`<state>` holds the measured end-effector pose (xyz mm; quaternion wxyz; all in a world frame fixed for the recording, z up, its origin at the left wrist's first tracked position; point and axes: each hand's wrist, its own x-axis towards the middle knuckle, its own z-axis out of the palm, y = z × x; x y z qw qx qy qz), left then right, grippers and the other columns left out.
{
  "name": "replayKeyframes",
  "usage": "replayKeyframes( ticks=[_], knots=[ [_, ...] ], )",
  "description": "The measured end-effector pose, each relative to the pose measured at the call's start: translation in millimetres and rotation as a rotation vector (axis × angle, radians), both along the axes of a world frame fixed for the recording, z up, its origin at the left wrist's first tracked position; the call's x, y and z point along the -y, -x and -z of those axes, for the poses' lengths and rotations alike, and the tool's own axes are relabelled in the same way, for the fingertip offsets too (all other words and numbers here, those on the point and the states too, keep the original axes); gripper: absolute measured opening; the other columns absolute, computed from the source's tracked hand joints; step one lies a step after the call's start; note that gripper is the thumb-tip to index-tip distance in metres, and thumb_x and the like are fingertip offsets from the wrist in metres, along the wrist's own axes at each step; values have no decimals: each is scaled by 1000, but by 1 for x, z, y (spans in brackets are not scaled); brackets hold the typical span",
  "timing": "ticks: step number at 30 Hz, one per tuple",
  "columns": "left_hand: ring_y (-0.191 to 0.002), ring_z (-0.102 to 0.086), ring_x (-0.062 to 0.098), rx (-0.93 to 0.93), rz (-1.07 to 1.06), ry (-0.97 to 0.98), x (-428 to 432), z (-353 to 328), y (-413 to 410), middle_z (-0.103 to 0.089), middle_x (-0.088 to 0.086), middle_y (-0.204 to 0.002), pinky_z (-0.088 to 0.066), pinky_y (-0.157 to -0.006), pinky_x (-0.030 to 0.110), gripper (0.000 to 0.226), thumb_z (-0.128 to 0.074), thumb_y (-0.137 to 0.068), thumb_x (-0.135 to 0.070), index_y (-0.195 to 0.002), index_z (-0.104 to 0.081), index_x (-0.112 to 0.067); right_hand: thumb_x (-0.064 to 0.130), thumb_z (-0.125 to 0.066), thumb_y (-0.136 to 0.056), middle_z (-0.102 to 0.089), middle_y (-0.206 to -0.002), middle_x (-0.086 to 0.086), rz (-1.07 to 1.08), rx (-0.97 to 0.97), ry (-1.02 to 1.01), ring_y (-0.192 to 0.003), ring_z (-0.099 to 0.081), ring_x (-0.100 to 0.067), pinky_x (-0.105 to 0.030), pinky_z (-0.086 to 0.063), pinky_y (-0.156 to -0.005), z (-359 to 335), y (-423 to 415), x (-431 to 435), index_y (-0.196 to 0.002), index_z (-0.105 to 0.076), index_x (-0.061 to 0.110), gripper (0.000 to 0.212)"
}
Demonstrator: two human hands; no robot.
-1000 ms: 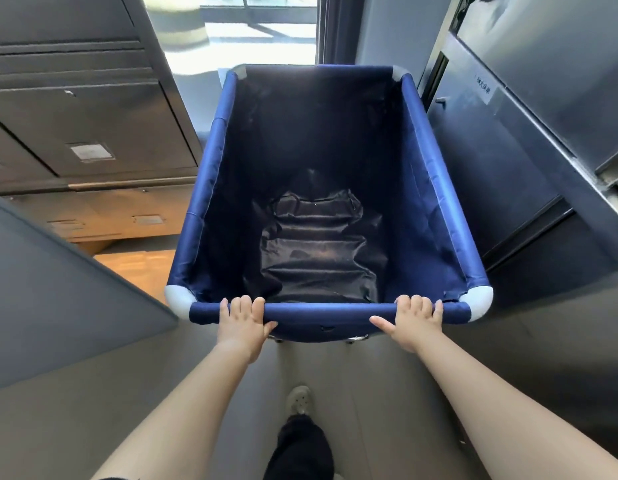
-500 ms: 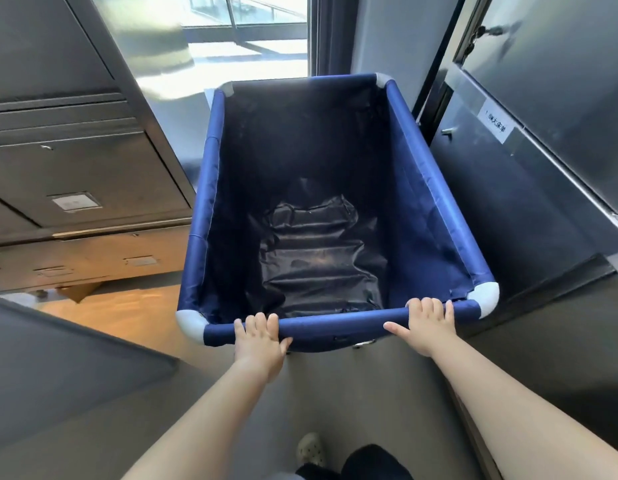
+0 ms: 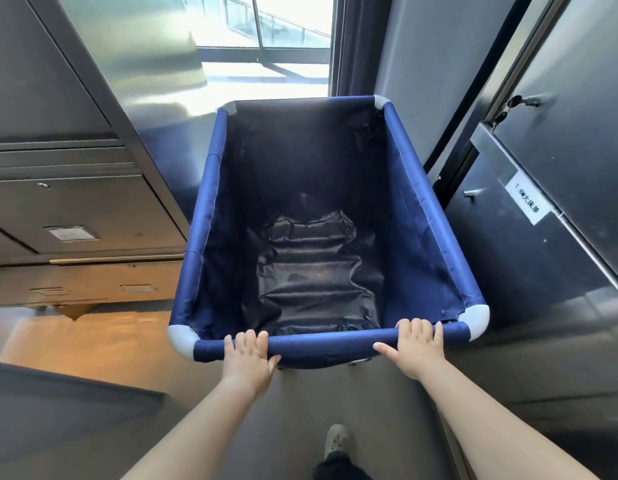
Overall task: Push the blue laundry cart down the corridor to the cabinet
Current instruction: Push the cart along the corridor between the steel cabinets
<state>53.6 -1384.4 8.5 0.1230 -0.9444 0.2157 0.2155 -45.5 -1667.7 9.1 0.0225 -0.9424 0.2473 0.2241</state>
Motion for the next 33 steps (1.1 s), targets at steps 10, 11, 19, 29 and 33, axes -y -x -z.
replayKeyframes(
  ticks=[10,11,19,29,33],
  knots=[
    [-119,-36,27,1,-51,29,36,2,-71,-38,6,-129,-15,-113,46,54,-24,-96,-51,-136,-24,-15,75,-25,-80,-45,-125,-5,-55,-2,5,-121,-36,-25,-50,-14,-114,-3,-83,42,-124,-38,17,74],
    [-120,-35,27,-3,-55,30,39,3,-78,-38,6,-129,-15,-113,46,54,-24,-96,-51,-136,-24,-15,75,-25,-80,-46,-125,-5,-60,-5,13,-121,-37,-25,-50,-14,-114,-3,-90,45,-124,-38,17,74],
    [-114,-38,28,16,-44,70,55,6,-130,-41,6,-124,-18,-111,46,53,-26,-96,-50,-134,-28,-14,75,-26,-79,-46,-126,-6,-58,-2,35,-121,-37,-26,-50,-15,-113,-3,-142,63,-124,-38,16,75],
    [-109,-42,28,40,11,81,67,10,-187,-45,6,-120,-24,-107,44,53,-26,-95,-50,-133,-32,-13,75,-25,-79,-46,-126,-7,-37,-14,49,-122,-38,-27,-50,-16,-113,-3,-193,75,-124,-38,15,75],
    [-97,-49,28,101,26,126,66,10,-201,-53,7,-107,-34,-101,46,54,-28,-93,-51,-126,-46,-12,75,-26,-79,-47,-124,-6,-26,10,58,-120,-39,-26,-50,-16,-113,0,-198,71,-121,-39,16,74]
  ],
)
